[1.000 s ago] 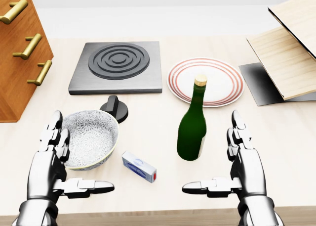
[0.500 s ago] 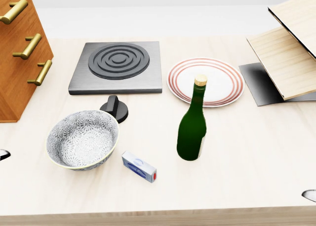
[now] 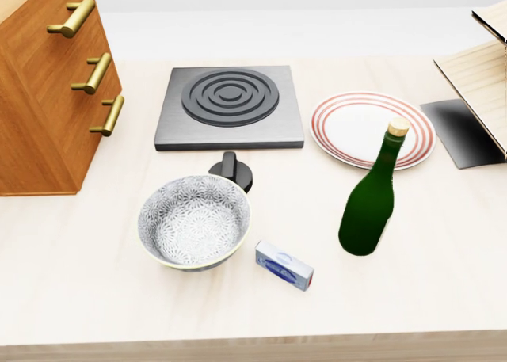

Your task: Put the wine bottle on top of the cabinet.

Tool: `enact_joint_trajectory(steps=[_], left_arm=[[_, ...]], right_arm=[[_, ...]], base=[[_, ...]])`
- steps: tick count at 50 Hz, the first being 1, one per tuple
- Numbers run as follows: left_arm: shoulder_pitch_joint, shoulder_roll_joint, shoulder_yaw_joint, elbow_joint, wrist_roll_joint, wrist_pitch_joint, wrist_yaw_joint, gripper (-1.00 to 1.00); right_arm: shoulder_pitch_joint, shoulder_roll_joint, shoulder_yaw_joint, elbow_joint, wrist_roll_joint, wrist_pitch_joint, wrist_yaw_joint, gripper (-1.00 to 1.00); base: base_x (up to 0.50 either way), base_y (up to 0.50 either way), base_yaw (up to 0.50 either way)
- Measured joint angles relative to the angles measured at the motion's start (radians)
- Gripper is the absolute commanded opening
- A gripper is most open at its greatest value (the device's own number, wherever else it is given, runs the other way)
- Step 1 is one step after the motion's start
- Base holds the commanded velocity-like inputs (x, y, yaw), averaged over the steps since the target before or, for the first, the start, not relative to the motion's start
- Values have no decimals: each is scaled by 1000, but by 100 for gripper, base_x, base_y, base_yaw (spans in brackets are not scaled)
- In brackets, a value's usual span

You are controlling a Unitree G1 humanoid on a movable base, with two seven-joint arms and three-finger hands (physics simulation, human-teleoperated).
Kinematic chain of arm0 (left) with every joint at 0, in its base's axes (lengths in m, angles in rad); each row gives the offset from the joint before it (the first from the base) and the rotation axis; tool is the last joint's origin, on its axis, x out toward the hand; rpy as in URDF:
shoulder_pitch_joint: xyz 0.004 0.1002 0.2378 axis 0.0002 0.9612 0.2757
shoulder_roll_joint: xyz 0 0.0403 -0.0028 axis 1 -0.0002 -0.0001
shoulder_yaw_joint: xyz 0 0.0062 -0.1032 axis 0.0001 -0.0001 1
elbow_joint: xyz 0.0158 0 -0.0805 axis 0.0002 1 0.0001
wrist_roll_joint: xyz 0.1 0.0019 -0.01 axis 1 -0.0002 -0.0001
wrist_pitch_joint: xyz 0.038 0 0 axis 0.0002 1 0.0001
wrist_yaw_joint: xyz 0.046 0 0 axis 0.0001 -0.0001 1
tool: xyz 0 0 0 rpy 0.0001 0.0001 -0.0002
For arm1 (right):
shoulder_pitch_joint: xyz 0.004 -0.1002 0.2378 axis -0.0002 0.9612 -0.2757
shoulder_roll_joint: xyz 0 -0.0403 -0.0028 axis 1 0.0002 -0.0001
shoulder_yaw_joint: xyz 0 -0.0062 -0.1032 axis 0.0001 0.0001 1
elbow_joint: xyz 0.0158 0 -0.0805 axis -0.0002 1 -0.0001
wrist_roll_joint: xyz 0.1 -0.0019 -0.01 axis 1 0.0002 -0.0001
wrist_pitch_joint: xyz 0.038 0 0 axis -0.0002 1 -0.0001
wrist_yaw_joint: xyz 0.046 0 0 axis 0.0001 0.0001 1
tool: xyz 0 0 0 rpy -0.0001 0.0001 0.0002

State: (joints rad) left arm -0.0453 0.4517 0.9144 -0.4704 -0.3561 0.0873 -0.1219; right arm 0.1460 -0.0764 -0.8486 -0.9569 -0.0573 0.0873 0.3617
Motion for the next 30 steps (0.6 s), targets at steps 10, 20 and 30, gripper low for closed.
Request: enact_joint_trajectory(steps=[10,20,30], left_arm=[[4,9,22,-4,-8,0,-5,100],[5,11,28,-6,-8,0,-3,100],[4,8,24,-10,-6,0,-5,100]], right_arm=[[-6,-6,-28,-6,-51,0,63,100],[-9,-2,-34,-17,-41,0,94,100],[-18,-2,-34,-49,2,0,104,100]], base=[[3,50,0],[32,41,0],[50,17,0]])
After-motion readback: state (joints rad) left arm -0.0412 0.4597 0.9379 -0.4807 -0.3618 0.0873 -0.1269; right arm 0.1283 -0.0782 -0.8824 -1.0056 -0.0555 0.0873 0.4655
